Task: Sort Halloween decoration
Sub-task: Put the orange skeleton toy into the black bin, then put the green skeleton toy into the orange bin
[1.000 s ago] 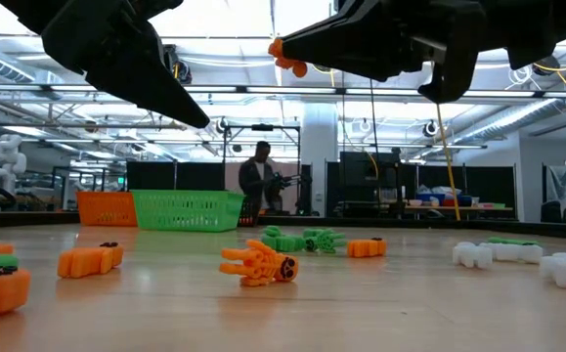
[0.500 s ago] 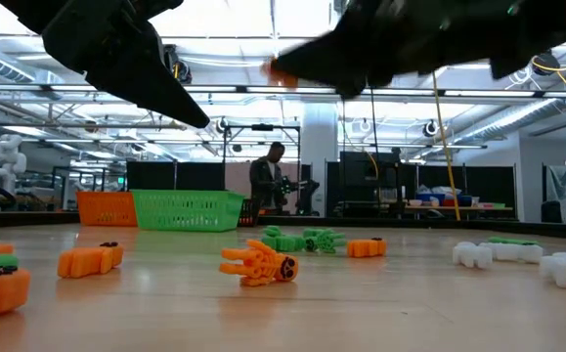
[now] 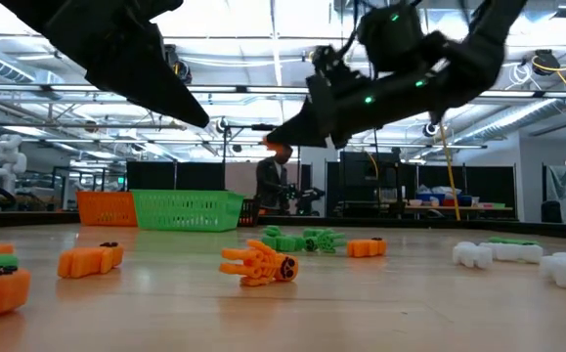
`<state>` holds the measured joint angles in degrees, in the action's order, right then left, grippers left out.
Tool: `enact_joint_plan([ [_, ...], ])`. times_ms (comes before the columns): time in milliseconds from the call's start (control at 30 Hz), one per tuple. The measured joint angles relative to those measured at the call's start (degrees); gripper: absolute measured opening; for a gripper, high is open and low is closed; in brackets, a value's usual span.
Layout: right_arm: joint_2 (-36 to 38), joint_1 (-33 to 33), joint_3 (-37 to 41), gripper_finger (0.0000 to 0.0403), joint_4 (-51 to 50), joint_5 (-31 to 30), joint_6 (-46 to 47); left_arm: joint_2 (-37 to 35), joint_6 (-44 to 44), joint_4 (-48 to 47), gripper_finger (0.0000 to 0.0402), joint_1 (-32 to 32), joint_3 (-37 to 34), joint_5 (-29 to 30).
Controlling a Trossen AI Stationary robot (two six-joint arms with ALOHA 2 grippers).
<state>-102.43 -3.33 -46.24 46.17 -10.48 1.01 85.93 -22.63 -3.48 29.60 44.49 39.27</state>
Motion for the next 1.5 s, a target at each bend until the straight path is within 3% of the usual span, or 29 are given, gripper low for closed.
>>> enact_joint_plan([
  [233, -0.75, -11.17, -8.51, 0.0000, -11.72, 9.78, -4.09, 0.00, -1.05, 0.18, 0.0192, -0.77, 0.00, 1.29],
  [400, -3.55, -17.75, -20.36, 0.0000, -25.25, 13.75, -8.87, 0.00, -0.59, 0.14, 0.0192, -2.77, 0.00, 1.50],
  [533, -8.46, -21.31, -30.99, 0.0000, -36.94, 15.21, -12.16, 0.00, 0.17, -0.09, 0.0192, -4.27, 0.00, 1.52],
  [633, -12.96, -23.12, -37.18, 0.0000, -39.94, 19.47, -12.46, 0.00, 1.76, -0.16, 0.0192, -4.84, 0.00, 1.54],
  [800, -19.75, -25.01, -43.74, 0.0001, -43.48, 21.24, -12.12, 0.00, 5.78, -0.05, 0.0192, -4.93, 0.00, 1.54],
  [1000, -23.71, -25.59, -46.82, 0.0029, -45.20, 21.12, -11.85, 0.00, 9.99, 0.08, 0.0192, -5.37, 0.01, 1.55],
  [1167, -23.94, -25.51, -46.92, 0.0075, -45.66, 21.13, -10.55, 0.00, 11.76, -0.08, 0.0192, -5.86, 0.02, 1.57],
  [1367, -20.01, -25.58, -46.90, 0.0127, -50.02, 21.08, -9.45, 0.00, 13.09, 0.01, 0.0192, -6.87, 0.02, 1.54],
  [1500, -15.76, -25.58, -46.92, 0.0140, -54.17, 21.17, -9.57, 0.00, 12.81, 0.01, 0.0192, -7.82, 0.02, 1.54],
])
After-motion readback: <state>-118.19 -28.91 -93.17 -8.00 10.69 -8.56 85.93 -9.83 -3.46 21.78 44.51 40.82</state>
